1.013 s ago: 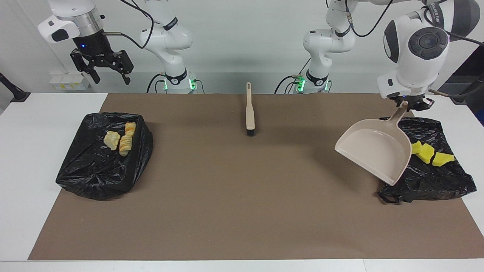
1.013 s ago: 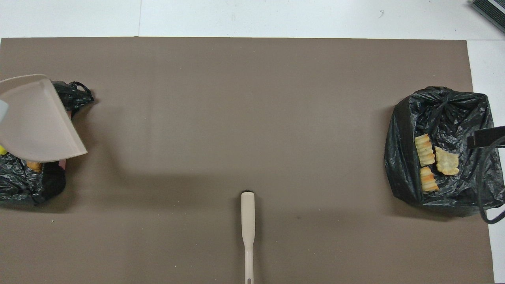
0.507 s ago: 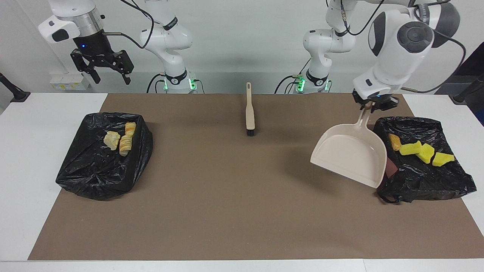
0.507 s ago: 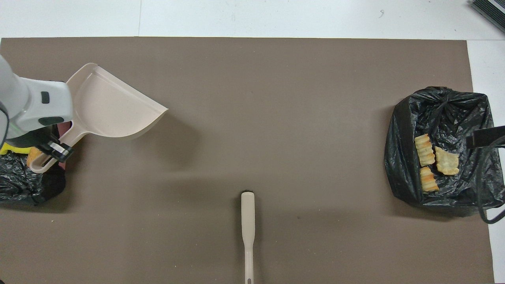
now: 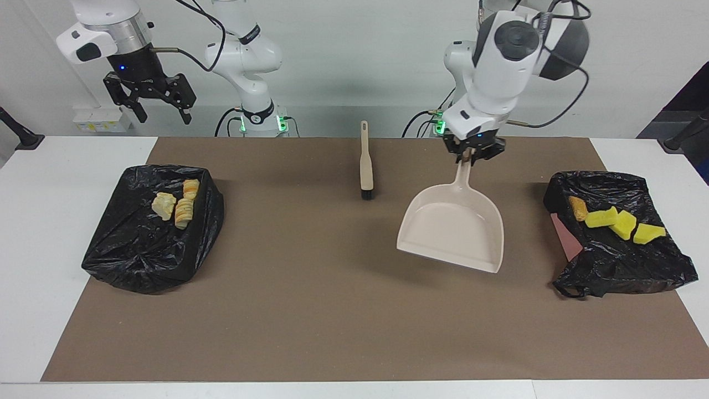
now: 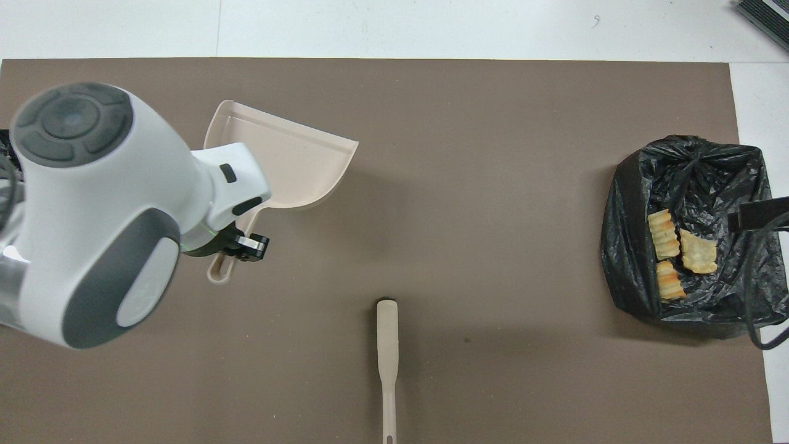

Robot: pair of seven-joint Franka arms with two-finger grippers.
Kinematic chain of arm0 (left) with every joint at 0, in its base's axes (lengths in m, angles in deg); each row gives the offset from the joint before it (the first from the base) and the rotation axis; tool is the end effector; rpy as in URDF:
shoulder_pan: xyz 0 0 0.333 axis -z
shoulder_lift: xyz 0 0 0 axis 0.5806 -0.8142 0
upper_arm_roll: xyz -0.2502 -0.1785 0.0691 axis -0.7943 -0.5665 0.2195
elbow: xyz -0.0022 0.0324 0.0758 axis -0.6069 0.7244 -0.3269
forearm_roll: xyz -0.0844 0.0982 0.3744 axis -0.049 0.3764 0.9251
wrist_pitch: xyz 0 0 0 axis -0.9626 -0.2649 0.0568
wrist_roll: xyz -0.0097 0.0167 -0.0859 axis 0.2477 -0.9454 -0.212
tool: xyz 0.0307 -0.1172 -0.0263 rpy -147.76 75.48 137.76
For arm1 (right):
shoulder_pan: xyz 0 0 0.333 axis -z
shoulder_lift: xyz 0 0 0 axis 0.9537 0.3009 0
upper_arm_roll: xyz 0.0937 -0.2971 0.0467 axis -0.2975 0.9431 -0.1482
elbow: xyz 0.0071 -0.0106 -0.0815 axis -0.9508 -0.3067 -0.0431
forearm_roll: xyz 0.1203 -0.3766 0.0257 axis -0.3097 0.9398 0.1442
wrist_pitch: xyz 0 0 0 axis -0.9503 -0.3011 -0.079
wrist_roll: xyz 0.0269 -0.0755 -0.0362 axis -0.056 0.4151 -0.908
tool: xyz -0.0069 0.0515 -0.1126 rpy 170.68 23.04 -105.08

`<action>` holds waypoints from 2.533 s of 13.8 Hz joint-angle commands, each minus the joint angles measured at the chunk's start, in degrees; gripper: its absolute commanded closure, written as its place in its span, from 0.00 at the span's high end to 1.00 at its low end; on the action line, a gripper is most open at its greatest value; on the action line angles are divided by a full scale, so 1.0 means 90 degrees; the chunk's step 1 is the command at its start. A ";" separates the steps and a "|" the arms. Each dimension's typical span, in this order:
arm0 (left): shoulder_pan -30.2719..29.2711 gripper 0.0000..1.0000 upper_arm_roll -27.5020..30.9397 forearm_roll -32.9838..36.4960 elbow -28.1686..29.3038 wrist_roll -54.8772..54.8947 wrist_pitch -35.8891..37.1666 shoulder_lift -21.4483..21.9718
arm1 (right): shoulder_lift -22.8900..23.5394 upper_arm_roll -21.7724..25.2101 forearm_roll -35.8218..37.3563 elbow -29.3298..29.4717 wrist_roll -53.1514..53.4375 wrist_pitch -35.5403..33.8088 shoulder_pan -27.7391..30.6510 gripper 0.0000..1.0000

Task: Sweep and dump trash in bin
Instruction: 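Return the empty dustpan to the table center with the left gripper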

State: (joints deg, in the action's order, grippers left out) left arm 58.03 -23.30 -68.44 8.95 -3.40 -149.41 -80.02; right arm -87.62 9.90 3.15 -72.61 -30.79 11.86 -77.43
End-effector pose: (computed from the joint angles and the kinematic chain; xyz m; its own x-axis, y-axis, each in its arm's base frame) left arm 0.5085 -0.2511 0.5250 0.9439 -0.3116 -0.1090 -0.3141 -0.9494 -0.0055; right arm 0.5163 -0.0288 0.6617 0.9972 -0.0605 0.0430 -0.0607 -0.9981 0.0038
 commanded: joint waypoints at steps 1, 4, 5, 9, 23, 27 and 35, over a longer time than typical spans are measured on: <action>0.0366 0.00 0.0121 -0.0172 0.0506 -0.0679 -0.0792 0.0134 | -0.0050 0.0007 -0.0119 -0.0082 -0.0036 0.0066 0.0022 1.00; 0.0660 0.00 0.0121 -0.0250 0.0614 -0.1373 -0.1329 -0.0158 | -0.0050 -0.0002 -0.0119 -0.0082 -0.0036 0.0066 0.0022 1.00; 0.0767 0.00 0.0111 -0.0250 0.0614 -0.1568 -0.1525 -0.0304 | -0.0050 0.0007 -0.0119 -0.0082 -0.0036 0.0066 0.0022 1.00; 0.1187 0.00 0.0111 -0.0250 0.0673 -0.2340 -0.2414 -0.0939 | -0.0050 0.0008 -0.0119 -0.0082 -0.0046 0.0066 0.0022 1.00; 0.1442 1.00 0.0199 -0.0172 0.0712 -0.2976 -0.2827 -0.1264 | -0.0050 0.0008 -0.0119 -0.0082 -0.0055 0.0046 0.0022 1.00; 0.1180 1.00 0.0541 -0.0172 0.0498 -0.2666 -0.2271 -0.0718 | -0.0050 0.0008 -0.0119 -0.0082 -0.0055 0.0046 0.0022 1.00; -0.0489 1.00 0.0561 -0.0328 -0.0489 -0.0342 -0.0425 -0.0268 | -0.0050 0.0007 -0.0119 -0.0092 -0.0046 0.0046 0.0022 1.00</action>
State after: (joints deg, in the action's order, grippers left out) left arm 57.22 -17.74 -70.04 5.96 -10.89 -156.25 -82.46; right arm -87.62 9.90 3.15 -72.68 -30.79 11.86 -77.43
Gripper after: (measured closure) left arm 0.000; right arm 0.000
